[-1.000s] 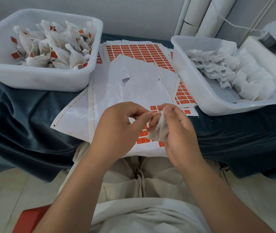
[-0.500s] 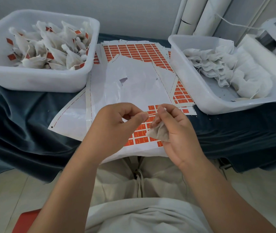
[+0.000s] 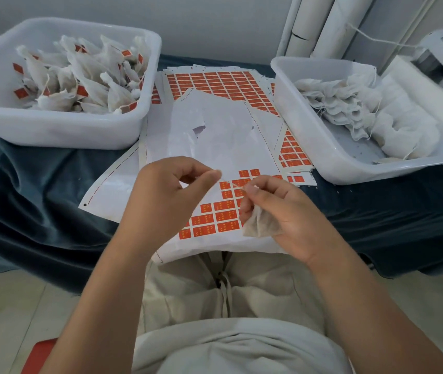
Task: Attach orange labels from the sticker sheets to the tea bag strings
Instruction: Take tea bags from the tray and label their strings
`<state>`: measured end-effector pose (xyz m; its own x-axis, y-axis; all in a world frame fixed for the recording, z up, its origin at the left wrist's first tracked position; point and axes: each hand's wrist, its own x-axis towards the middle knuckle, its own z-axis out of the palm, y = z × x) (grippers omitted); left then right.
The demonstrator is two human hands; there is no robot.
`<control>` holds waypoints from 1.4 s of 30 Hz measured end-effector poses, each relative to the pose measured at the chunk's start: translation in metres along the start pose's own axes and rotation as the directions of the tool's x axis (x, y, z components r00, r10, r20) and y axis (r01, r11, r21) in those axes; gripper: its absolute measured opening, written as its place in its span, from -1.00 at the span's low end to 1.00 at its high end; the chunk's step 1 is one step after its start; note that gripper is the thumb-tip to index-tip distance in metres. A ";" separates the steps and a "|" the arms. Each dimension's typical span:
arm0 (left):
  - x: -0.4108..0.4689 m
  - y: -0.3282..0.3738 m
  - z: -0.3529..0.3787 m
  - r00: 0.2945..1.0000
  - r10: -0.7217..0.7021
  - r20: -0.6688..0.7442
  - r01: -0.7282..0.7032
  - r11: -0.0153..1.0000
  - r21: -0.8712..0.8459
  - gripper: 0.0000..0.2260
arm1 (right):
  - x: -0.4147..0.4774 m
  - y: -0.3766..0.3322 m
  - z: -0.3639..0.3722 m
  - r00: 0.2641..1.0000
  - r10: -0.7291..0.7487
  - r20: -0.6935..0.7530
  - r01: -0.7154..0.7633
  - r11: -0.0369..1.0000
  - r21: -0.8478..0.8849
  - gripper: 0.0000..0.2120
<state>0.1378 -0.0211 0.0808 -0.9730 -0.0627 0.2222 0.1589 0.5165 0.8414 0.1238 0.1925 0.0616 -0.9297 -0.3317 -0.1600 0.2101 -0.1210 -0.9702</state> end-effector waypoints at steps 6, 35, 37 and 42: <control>-0.001 -0.008 0.028 1.000 0.016 0.003 -0.016 0.986 0.164 -0.92 | 0.000 -0.019 -0.040 0.990 -0.102 -0.098 0.090 0.989 -0.113 -0.84; -0.013 -0.025 0.064 0.949 0.137 -0.285 -0.069 0.969 0.237 -0.92 | 0.006 0.006 -0.037 0.995 0.016 -0.102 -0.030 0.990 -0.139 -0.30; -0.014 -0.022 0.064 0.946 0.147 -0.290 -0.079 0.969 0.233 -0.95 | 0.004 0.012 -0.028 0.997 -0.008 -0.079 -0.003 0.991 -0.136 -0.36; -0.010 -0.019 0.052 0.960 0.273 -0.063 -0.248 0.932 0.265 -0.82 | 0.005 0.019 -0.023 0.991 -0.057 -0.119 0.035 0.983 -0.180 -0.39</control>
<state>0.1355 0.0143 0.0372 -0.8801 0.0273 0.4740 0.3446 0.7234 0.5983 0.1157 0.2102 0.0376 -0.9695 -0.2105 -0.1252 0.1200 0.0375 -0.9921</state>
